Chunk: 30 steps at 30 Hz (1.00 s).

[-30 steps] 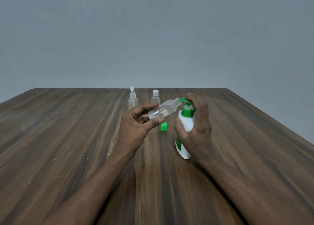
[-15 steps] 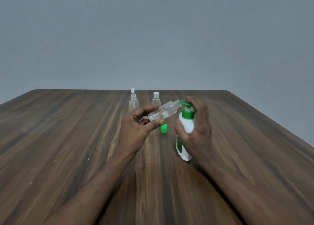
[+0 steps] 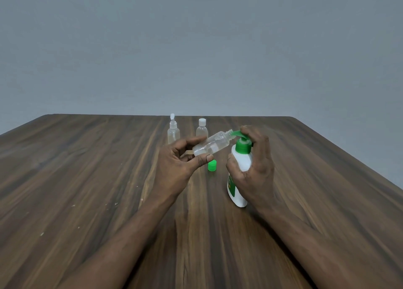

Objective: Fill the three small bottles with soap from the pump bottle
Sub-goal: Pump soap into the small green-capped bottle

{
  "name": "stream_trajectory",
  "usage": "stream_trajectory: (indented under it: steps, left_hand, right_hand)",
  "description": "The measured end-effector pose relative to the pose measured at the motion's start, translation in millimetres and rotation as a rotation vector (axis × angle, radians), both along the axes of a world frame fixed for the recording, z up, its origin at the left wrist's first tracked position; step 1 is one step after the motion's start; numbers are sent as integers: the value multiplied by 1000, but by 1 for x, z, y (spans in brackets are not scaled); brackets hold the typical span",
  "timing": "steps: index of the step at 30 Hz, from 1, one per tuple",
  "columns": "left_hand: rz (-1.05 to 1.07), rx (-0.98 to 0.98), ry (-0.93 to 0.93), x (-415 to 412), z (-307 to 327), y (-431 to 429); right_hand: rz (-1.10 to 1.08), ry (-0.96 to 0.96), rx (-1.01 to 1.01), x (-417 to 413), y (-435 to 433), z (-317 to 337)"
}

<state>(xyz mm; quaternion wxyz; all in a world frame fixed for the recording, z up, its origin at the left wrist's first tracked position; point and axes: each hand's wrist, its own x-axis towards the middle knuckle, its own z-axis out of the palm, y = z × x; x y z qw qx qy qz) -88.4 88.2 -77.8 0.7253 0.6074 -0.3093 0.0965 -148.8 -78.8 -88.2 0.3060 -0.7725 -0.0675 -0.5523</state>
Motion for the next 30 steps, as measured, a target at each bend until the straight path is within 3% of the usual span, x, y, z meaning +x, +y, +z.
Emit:
stream_trajectory:
  steps: [30]
  left_hand:
    - [-13, 7, -6, 1, 0, 0]
  right_hand:
    - [1, -4, -3, 1, 1, 1]
